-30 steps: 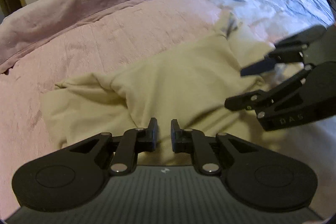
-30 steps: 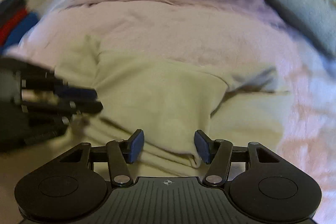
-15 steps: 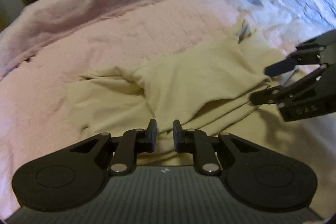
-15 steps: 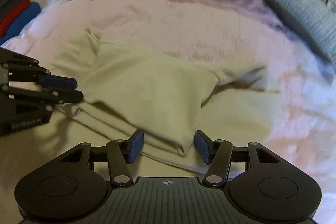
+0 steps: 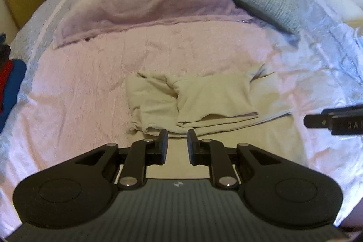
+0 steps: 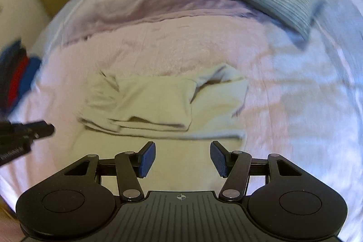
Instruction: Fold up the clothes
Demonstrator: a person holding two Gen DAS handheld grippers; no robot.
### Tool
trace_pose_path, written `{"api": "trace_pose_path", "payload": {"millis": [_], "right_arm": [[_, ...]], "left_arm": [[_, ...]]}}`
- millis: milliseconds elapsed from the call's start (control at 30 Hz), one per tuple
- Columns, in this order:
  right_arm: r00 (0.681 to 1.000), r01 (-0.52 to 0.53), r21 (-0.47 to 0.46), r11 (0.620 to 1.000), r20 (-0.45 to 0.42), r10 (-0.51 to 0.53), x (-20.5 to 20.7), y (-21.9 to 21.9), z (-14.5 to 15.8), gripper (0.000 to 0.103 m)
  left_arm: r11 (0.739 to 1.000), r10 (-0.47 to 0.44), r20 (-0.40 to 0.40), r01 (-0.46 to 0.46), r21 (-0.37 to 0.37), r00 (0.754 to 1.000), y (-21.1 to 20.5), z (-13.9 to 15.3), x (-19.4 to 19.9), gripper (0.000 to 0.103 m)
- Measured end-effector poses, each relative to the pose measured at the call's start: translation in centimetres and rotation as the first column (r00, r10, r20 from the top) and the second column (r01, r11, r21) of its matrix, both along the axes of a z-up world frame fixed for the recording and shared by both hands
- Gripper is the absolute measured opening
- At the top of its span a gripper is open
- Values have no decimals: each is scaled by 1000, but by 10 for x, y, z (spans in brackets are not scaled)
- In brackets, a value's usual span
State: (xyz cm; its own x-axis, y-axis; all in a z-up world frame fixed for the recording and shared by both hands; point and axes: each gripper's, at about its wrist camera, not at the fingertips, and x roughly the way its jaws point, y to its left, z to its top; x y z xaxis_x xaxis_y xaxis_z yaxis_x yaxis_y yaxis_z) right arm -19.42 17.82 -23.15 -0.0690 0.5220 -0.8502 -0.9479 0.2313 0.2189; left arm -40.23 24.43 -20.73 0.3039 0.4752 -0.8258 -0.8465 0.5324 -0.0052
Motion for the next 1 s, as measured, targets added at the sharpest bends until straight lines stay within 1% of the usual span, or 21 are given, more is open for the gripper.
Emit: {"api": "trace_pose_path", "payload": {"millis": [67,167,333,467,567,633,700,767,867,1000], "right_arm": [[998,51,4,999,-26,-50,-6,-19,14,57],[994,107,4,994,-18,-107,-29,-52,32,57],[981,192,29,981,-11,-191,-83,-109,53,57],[975,223,65,973,12,-224,-126,-145,74,57],[970,237,85,968,31,-240,-151,-166,90,57],[966,253,93,963,29,-257,-159,-174,100,57],[964,261,100,960,26,-264,-165,-180,107,57],[965,257,106,960,25,-261,-168,-182,113,57],[972,228,106,968,36,-232,-169,-182,117,57],[984,167,101,981,51,-173,-161,-185,115,57]], "left_arm": [[1000,-24,-23,25,14,999,-8,15,-6,23],[997,-64,-27,65,35,998,-22,36,-28,23],[995,-83,-20,84,59,996,-54,57,-81,23],[991,-107,-19,108,74,994,-85,71,-118,23],[989,-122,-12,122,82,992,-106,84,-136,24],[986,-133,-11,133,95,991,-118,94,-145,25],[985,-129,-11,130,114,992,-126,103,-152,28],[984,-118,-10,119,132,993,-133,110,-157,28],[987,-84,-5,83,137,996,-137,116,-160,29],[990,-34,-3,34,139,999,-146,117,-153,29]]}}
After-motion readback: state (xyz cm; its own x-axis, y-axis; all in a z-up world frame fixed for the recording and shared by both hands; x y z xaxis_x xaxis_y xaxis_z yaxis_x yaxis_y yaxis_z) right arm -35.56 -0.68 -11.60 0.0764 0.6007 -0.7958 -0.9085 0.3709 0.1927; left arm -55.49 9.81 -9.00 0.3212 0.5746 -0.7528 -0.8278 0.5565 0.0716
